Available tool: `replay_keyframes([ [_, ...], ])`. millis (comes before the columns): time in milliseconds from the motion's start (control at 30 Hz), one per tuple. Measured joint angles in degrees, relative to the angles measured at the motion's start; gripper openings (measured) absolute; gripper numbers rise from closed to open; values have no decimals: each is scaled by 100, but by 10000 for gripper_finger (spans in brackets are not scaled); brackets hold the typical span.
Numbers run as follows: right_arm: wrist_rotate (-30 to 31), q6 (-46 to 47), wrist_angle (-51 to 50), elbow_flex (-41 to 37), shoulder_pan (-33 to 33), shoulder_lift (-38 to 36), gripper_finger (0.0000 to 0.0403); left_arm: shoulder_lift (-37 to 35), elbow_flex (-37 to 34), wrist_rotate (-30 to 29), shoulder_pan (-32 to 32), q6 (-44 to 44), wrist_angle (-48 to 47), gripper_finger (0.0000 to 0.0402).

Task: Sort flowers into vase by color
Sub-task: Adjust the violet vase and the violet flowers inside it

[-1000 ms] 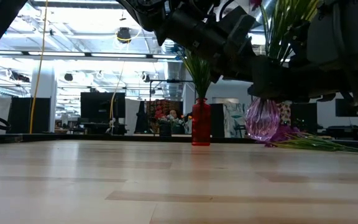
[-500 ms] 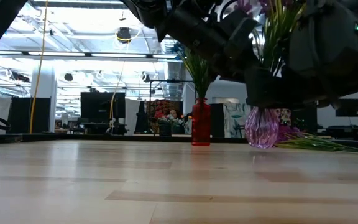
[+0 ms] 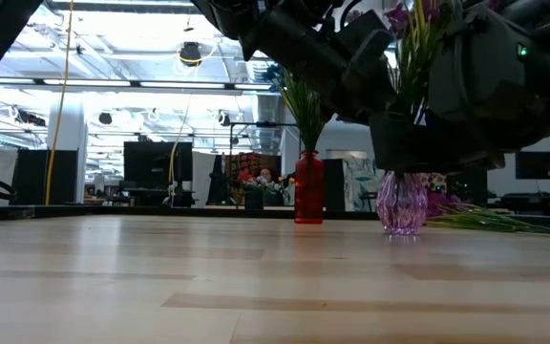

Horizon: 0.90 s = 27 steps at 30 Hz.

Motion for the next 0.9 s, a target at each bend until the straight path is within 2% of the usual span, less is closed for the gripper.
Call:
replay_keyframes([
  [300, -2, 0, -4, 0, 0, 0, 170, -81, 1, -3, 0, 107, -259, 179],
  [667, -11, -2, -28, 0, 2, -4, 170, -706, -19, -342, -26, 311, -1715, 179],
  [900, -11, -3, -33, 0, 2, -3, 170, -1429, -838, -386, -199, 510, -1386, 179],
])
